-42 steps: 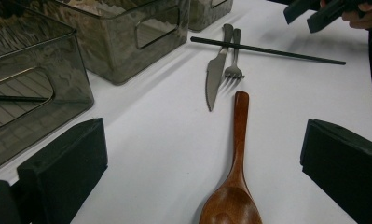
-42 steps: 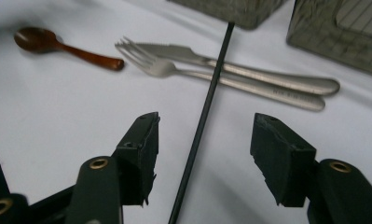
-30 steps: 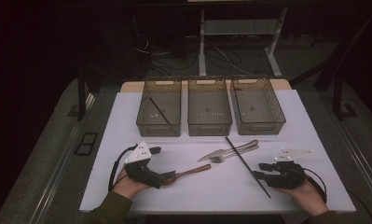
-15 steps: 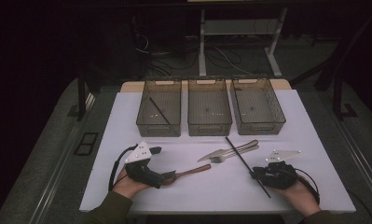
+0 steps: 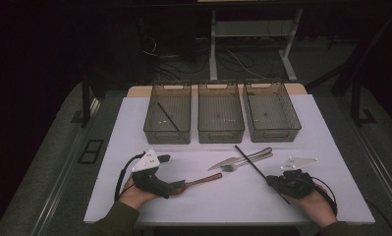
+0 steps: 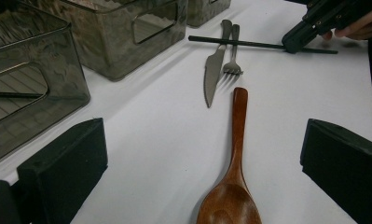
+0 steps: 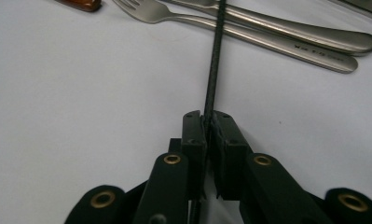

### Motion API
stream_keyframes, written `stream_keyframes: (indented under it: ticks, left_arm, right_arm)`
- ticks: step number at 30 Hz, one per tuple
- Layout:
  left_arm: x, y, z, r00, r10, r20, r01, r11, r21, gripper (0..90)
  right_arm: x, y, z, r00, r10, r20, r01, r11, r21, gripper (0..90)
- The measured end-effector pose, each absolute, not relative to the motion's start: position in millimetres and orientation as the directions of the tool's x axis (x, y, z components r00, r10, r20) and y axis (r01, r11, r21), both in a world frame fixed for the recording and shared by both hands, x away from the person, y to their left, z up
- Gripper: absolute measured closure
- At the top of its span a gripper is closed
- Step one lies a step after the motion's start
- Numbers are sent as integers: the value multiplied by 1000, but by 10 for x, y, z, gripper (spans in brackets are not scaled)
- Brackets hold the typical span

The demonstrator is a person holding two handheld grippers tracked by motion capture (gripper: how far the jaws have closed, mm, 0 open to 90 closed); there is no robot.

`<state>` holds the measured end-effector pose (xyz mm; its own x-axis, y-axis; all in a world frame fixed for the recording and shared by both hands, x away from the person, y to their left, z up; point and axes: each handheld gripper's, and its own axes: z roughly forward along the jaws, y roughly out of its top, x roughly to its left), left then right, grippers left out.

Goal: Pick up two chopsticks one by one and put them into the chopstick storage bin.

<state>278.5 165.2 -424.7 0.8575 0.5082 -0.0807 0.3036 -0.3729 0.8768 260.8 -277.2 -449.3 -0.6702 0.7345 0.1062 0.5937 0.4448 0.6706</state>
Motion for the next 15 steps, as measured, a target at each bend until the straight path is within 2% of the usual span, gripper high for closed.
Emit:
stream_keyframes:
  ticks: [15]
  left_arm:
    - [2784,1649,-4248,858,507,-79,303,-375,876,0]
  right_arm:
    - [2628,-2834,-4481,-666,737,112,594,434,678,848]
